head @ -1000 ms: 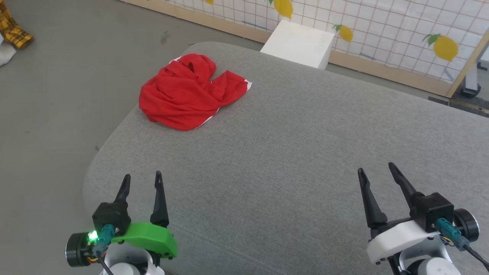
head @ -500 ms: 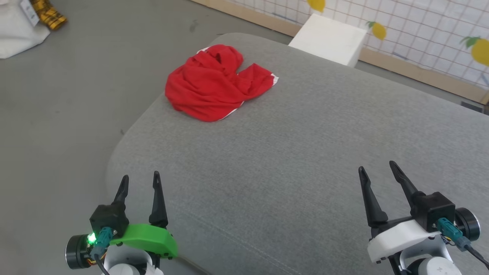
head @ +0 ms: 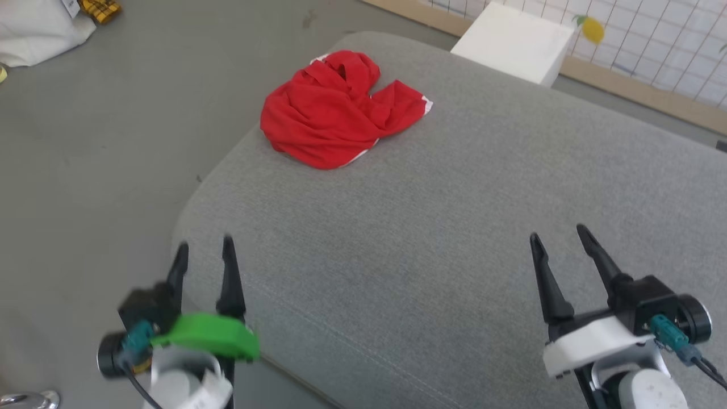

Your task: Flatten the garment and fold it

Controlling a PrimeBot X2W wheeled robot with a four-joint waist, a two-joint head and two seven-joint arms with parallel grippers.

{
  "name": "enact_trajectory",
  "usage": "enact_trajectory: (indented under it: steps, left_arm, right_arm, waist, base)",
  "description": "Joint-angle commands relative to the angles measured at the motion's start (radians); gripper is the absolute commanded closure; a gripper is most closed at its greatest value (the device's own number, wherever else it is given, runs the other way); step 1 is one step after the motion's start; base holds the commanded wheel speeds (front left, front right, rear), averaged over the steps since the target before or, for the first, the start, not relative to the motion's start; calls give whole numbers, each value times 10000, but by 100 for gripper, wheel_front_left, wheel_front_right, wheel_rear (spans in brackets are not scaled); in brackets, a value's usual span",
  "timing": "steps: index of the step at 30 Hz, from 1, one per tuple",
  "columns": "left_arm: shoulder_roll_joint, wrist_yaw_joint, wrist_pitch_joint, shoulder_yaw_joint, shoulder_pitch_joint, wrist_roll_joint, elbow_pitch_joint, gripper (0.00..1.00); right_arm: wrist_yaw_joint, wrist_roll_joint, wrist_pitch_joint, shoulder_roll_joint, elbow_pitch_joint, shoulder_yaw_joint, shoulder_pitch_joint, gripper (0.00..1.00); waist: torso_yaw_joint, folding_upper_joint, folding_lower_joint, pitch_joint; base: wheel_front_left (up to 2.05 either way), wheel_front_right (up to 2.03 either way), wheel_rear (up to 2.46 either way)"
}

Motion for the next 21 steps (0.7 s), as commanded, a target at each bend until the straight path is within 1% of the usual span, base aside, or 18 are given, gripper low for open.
enact_trajectory:
  steps: [1, 7, 11, 12, 13, 15, 18, 20, 21]
  left_arm:
    - [72, -124, 27, 54, -557, -285, 71, 0]
    - [457, -501, 816, 348, -2602, -1106, 774, 0]
    - [863, -652, 1698, 749, -4315, -1853, 1509, 0]
    - [1205, -666, 2207, 894, -5186, -2069, 1927, 0]
    - [1434, -699, 2560, 947, -5662, -2182, 2136, 0]
    - [1716, -737, 3204, 1113, -6407, -2488, 2534, 0]
    - [2189, -605, 4148, 1379, -7283, -2788, 3022, 0]
    - [2515, -393, 4817, 1587, -7742, -2968, 3311, 0]
    - [2676, -197, 5266, 1822, -7947, -3188, 3463, 0]
  right_arm:
    - [-12, -45, -52, 2, -97, 15, -295, 0]
    - [-12, -352, 115, 3, -610, 51, -787, 0]
    - [-13, -600, 239, 4, -995, 197, -1307, 0]
    - [-13, -685, 255, 5, -1178, 240, -1605, 0]
    - [-13, -722, 269, 5, -1287, 293, -1789, 0]
    - [-13, -758, 255, 5, -1396, 337, -2016, 0]
    - [-13, -766, 167, 5, -1530, 317, -2261, 0]
    - [-13, -738, 56, 5, -1590, 299, -2419, 0]
    - [-13, -674, 14, 5, -1610, 331, -2519, 0]
  waist:
    - [-237, 0, 0, 414]
    - [-821, 0, 0, 1795]
    - [-1408, 0, 0, 3065]
    - [-1688, 0, 0, 3714]
    - [-1881, 0, 0, 4123]
    - [-2209, 0, 0, 4663]
    - [-2652, 0, 0, 5372]
    - [-2944, 0, 0, 5773]
    - [-3161, 0, 0, 6034]
  base:
    - [0, 0, 0]
    - [0, 0, 0]
    - [0, 0, 0]
    - [0, 0, 0]
    - [0, 0, 0]
    - [0, 0, 0]
    - [0, 0, 0]
    - [0, 0, 0]
    - [0, 0, 0]
